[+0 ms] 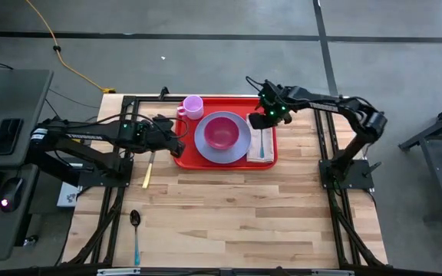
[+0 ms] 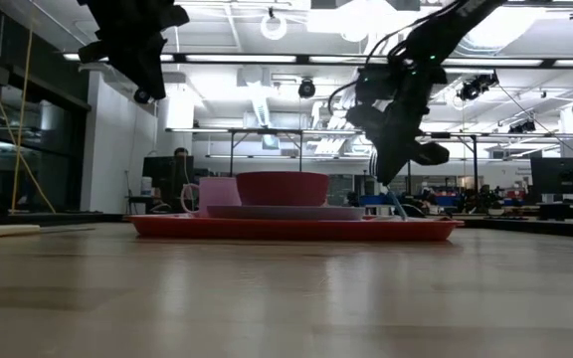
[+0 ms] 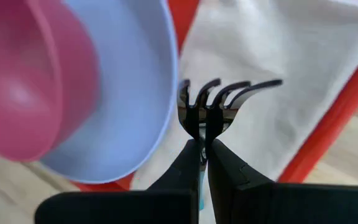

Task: Set up tray
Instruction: Put the blue fork on the brown napkin on the orange serving tray

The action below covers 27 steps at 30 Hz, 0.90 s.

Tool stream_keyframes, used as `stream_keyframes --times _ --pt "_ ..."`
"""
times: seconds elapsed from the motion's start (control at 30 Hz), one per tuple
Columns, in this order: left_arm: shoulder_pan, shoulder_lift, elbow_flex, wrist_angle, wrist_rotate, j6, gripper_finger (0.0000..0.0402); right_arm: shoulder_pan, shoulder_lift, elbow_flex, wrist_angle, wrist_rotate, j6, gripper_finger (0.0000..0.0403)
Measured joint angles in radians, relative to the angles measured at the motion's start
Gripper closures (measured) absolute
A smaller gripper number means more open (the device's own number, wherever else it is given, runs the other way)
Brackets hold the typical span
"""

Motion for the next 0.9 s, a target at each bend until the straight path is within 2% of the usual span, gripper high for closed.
stream_keyframes --times 0.1,0.23,0.9 --pt "0.000 0.000 0.000 -0.014 0.014 0.000 0.0333 -0.001 0.049 0.056 -0.070 0.023 -0.021 0.0403" --pt "0.000 0.000 0.000 -0.015 0.017 0.000 0.0334 -0.003 0.074 0.092 -0.071 0.029 -0.024 0.0403" --pt "0.000 0.000 0.000 -0.018 0.047 0.012 0.0335 -0.035 0.074 0.096 -0.086 0.008 0.139 0.0403"
